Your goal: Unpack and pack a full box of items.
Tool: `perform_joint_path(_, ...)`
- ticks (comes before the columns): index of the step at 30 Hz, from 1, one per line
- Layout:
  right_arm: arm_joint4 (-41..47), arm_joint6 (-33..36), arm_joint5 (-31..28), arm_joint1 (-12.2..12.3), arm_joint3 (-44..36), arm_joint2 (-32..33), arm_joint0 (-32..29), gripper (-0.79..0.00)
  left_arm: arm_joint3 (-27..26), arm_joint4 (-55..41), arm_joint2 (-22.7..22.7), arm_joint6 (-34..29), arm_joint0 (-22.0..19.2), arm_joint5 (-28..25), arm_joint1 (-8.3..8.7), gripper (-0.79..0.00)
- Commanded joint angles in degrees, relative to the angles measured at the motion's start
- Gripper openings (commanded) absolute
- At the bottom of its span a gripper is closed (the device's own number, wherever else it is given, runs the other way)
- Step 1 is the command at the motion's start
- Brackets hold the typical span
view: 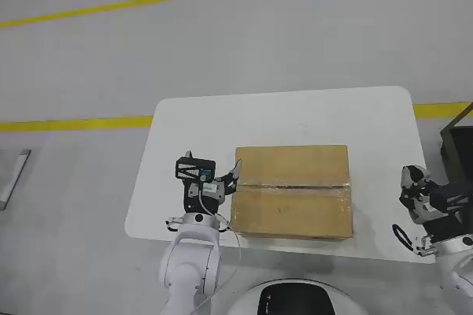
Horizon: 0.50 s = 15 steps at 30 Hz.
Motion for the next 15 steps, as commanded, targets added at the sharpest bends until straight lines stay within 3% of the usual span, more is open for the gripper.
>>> perform_joint_path(1,0.0,-0.2,-0.3,-0.1,0.1,-0.7,0.1,-0.785,0.0,0.0,0.0,0.0,0.0,0.0,0.0,0.0)
perform_joint_path(15,-0.5,0.5,-0.7,-0.3,0.0,-1.2,0.3,-0.785,0.0,0.0,0.0,0.0,0.0,0.0,0.0,0.0)
